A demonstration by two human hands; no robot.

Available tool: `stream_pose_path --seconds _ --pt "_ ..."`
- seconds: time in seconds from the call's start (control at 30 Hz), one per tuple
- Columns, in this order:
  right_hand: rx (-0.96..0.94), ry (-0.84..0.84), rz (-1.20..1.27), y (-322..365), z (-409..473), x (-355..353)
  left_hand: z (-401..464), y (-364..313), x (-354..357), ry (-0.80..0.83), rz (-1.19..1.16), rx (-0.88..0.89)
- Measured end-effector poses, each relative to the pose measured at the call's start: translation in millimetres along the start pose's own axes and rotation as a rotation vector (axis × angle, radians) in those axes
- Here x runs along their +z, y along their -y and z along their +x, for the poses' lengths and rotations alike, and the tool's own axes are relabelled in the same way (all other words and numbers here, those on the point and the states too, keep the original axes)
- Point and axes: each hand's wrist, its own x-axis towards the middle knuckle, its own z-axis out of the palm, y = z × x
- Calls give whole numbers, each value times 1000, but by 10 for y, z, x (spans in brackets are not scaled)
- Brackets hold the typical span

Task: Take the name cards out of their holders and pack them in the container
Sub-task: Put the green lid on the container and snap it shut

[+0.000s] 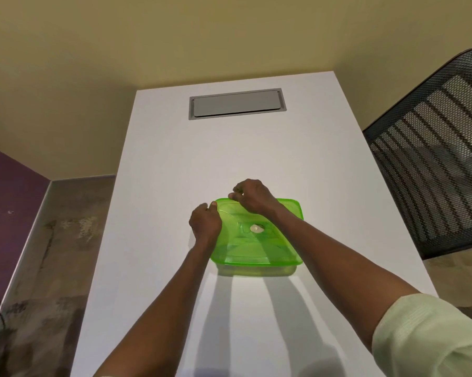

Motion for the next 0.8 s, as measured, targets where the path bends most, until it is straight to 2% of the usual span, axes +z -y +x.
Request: stream_pose_path --seconds 0.17,0.3,0.53,0.8 --pt "100 133 37 88 196 220 150 89 46 58 -219 -208" --pt "190 114 26 115 343 284 315 116 71 39 -369 -305" --pt "327 57 33 110 432 370 284 172 173 -52 -420 -318" --pt "379 6 9 123 473 431 319 202 216 -119 -388 -324"
